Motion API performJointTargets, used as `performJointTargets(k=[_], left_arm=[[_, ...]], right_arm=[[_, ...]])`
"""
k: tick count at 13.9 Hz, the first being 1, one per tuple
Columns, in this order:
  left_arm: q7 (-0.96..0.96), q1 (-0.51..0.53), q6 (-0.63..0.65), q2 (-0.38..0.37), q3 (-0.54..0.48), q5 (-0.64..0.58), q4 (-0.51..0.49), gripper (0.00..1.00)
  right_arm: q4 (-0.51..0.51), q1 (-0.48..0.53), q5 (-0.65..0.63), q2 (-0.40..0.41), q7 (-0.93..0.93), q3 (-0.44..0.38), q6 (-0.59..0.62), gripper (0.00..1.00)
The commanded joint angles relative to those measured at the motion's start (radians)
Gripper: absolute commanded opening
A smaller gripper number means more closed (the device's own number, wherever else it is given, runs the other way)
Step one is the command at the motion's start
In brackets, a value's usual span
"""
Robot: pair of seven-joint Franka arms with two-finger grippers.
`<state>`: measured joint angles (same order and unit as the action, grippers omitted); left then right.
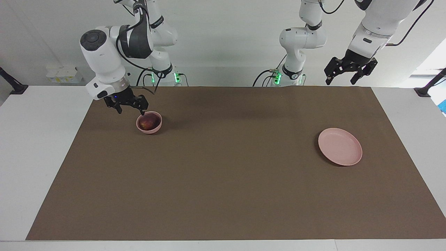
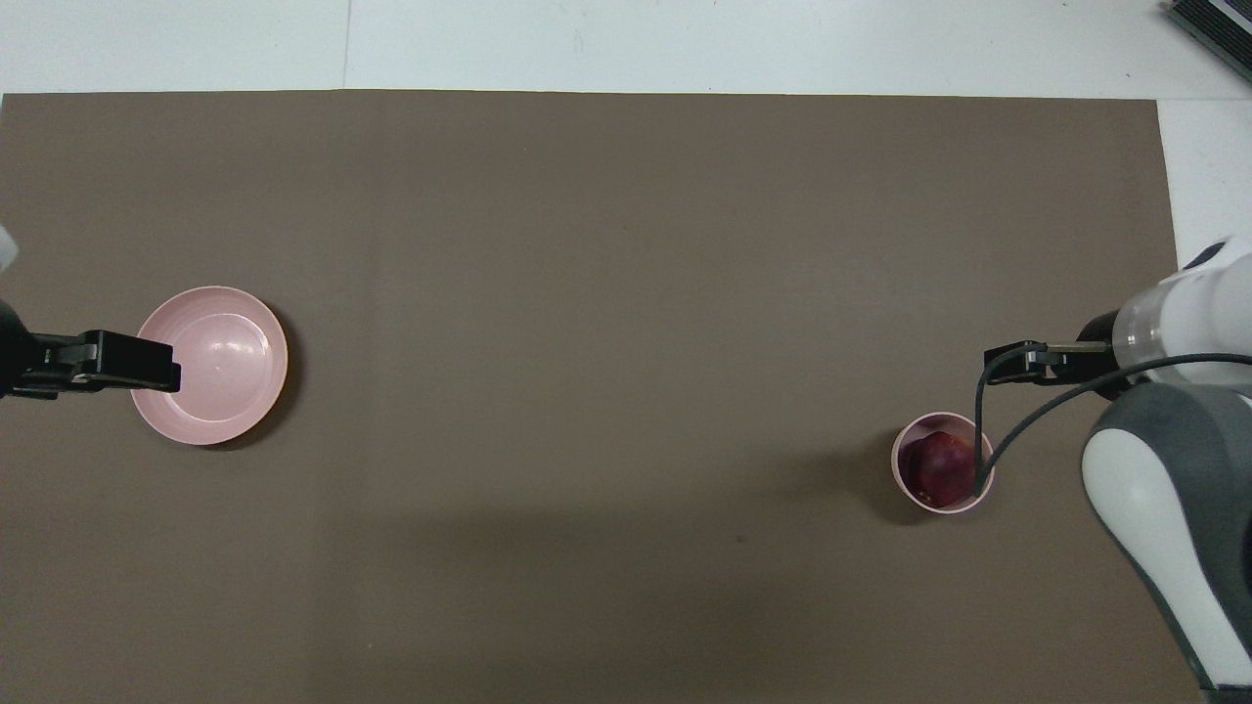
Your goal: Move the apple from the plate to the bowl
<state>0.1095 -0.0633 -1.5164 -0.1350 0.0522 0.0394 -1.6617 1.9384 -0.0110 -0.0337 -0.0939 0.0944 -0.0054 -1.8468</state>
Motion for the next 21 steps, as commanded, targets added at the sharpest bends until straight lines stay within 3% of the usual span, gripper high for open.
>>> performJointTargets(k=[1,6,21], left_arm=[[0.004,-0.026,-0.008,0.001,-0.015,0.011,0.008,1.00],[-0.004,-0.029,-0.002,0.005,-0.009,0.010,0.016,1.00],[-0.083,-0.007,-0.056,0.005,-0.017,-0.015,-0.003,1.00]], right_arm=[[-0.152,0.013,0.003,0.028,-0.019,0.011,0.108,1.00],[-0.415,0.013,0.021,0.095,0.024,0.013,0.359,1.00],[-0.397,0.005,0.054,0.083,-0.022,0.015,0.350,1.00]])
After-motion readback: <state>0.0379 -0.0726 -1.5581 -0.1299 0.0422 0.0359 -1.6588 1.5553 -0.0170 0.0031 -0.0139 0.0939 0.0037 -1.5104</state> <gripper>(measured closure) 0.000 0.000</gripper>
